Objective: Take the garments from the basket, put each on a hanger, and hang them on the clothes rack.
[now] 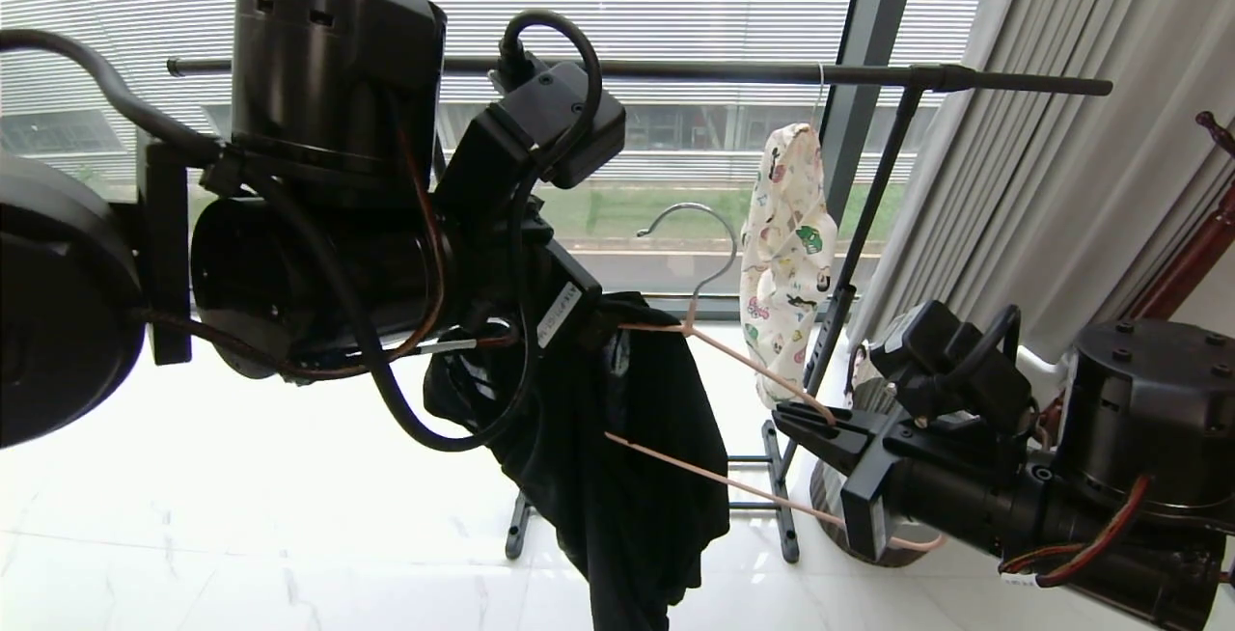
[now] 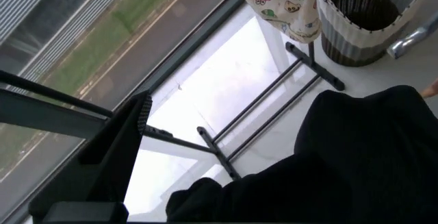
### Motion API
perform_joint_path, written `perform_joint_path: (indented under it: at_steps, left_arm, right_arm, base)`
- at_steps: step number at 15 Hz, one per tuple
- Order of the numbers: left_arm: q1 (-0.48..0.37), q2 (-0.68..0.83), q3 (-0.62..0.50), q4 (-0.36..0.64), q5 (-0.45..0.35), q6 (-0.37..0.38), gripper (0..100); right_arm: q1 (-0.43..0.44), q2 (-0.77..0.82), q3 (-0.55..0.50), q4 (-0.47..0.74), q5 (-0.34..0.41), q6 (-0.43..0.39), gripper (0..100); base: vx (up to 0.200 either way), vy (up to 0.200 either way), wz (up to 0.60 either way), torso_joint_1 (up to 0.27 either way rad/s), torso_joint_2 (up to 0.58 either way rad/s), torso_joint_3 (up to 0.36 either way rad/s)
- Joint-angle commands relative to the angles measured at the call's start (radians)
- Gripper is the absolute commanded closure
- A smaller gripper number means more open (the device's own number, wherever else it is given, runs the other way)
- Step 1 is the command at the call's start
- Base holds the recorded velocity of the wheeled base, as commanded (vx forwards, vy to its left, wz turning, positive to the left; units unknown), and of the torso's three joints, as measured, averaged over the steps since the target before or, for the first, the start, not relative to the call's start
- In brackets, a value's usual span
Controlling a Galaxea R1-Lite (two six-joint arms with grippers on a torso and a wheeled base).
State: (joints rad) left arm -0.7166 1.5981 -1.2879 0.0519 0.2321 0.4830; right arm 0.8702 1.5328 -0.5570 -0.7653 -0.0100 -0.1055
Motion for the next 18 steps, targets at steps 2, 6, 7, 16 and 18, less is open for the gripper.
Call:
perform_joint_path:
  at_steps: [2,6,7,16,18]
  left_arm:
    - [0.002,-0.036,-0.053,0.092,-0.076,-0.007,0]
    - [0.002,-0.070,-0.077,0.184,-0.224,-0.011,0]
    - [0.002,-0.070,-0.080,0.184,-0.226,-0.011,0]
    - [0.023,-0.076,-0.177,0.448,-0.275,-0.173,0]
    - [0.025,-0.078,-0.183,0.451,-0.261,-0.159,0]
  right_arm:
    - [-0.002,0.006,0.000,0.000,0.001,0.000,100]
    - [-0.004,0.006,0.000,0.000,0.001,0.001,100]
    - [-0.002,0.006,0.000,0.000,0.001,0.001,100]
    - [-0.010,-0.002,-0.006,0.000,-0.001,0.001,100]
    - [-0.034,-0.002,-0.012,0.000,-0.001,0.001,100]
  base:
    - [0.000,0.000,0.00,0.000,0.00,0.000]
    - [0.000,0.000,0.00,0.000,0.00,0.000]
    - [0.000,0.000,0.00,0.000,0.00,0.000]
    - [0.000,0.000,0.00,0.000,0.00,0.000]
    - [0.000,0.000,0.00,0.000,0.00,0.000]
